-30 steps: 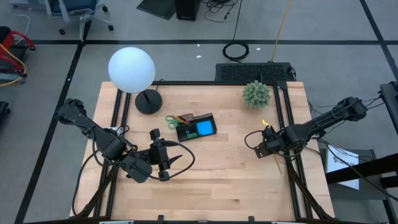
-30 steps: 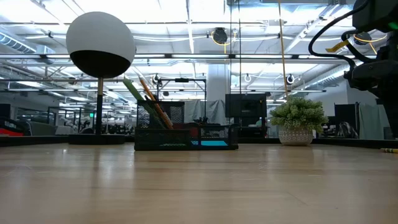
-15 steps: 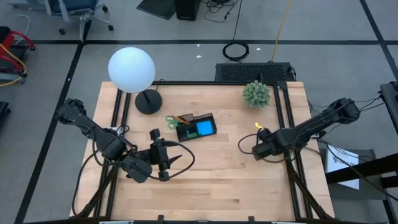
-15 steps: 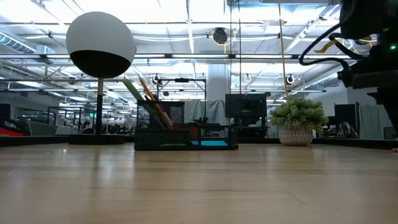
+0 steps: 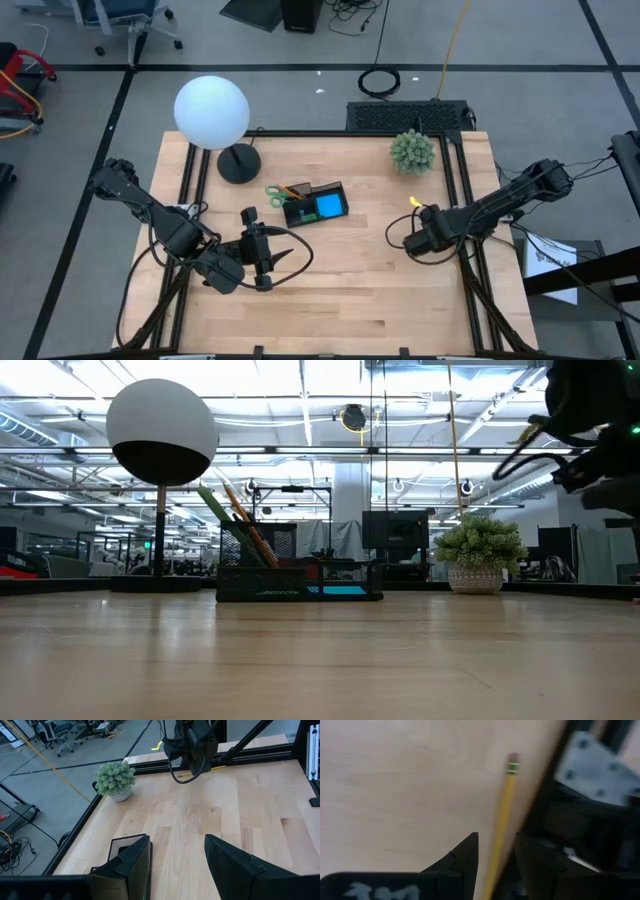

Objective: Pick and place office supplies into organizer
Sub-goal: Put the yellow pencil into the black desk organizer

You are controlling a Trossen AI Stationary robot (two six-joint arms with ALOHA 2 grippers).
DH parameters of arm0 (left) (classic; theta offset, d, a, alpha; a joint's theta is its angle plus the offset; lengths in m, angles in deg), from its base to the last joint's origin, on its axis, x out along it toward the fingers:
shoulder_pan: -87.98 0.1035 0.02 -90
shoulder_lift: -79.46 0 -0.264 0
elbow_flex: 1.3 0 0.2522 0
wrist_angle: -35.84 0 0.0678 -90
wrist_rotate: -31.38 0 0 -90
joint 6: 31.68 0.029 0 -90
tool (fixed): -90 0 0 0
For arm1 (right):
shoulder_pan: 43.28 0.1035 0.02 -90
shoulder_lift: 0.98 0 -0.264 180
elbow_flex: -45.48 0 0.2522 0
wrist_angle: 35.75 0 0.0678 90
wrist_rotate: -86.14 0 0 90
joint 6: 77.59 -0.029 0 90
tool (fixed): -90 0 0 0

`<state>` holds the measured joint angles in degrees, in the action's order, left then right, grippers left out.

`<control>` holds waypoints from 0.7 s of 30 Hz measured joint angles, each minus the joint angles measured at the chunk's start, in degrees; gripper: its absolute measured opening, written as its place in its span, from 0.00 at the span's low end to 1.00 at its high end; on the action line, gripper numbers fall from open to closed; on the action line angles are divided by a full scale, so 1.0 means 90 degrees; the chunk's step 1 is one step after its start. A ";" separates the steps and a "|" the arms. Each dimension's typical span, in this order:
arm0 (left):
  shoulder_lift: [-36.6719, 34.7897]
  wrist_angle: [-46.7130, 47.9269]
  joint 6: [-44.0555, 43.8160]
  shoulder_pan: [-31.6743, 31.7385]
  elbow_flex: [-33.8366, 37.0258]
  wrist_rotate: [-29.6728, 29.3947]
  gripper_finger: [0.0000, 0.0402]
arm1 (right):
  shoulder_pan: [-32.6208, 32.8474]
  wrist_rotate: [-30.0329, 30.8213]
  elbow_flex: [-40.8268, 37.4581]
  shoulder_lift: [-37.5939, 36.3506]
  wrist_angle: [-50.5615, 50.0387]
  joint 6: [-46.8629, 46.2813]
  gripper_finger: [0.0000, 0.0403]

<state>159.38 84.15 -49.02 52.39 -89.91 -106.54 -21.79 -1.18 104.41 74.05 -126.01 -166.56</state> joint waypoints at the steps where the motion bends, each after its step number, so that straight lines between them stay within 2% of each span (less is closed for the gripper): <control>1: -0.0001 -0.0001 0.0002 0.0000 0.0000 0.0000 0.49 | 0.0000 -0.0025 0.0000 0.0000 -0.0166 -0.0019 0.29; 4: 0.0000 -0.0001 -0.0001 0.0000 0.0000 0.0000 0.49 | 0.0000 -0.0175 -0.0002 0.0000 -0.0463 -0.0030 0.29; 13: 0.0000 -0.0005 -0.0022 0.0000 0.0000 0.0000 0.49 | 0.0000 -0.0312 -0.0083 0.0066 -0.0185 0.0027 0.29; 21: 0.0000 -0.0005 -0.0047 0.0000 0.0000 0.0000 0.49 | -0.0210 -0.0380 -0.0289 0.0699 0.0042 0.0336 0.29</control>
<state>159.38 84.10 -49.44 52.39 -89.91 -106.54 -23.68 -4.60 101.81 80.33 -125.63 -163.54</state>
